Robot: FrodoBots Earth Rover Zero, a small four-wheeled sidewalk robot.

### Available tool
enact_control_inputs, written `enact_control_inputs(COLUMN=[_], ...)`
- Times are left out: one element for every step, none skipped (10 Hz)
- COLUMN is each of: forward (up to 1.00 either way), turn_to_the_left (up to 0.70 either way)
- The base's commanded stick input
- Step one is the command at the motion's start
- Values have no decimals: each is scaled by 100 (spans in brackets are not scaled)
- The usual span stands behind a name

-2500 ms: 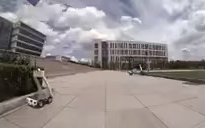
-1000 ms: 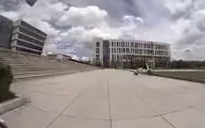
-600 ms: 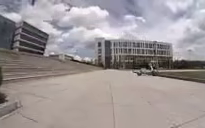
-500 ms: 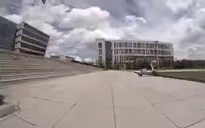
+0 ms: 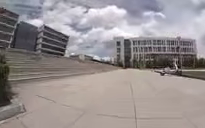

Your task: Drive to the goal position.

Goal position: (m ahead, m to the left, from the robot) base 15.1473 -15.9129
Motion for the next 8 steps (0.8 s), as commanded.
enact_control_inputs(forward=[70,70,70,70,70,70,70,70], turn_to_the_left=[13,0,0,0,0,0,0,0])
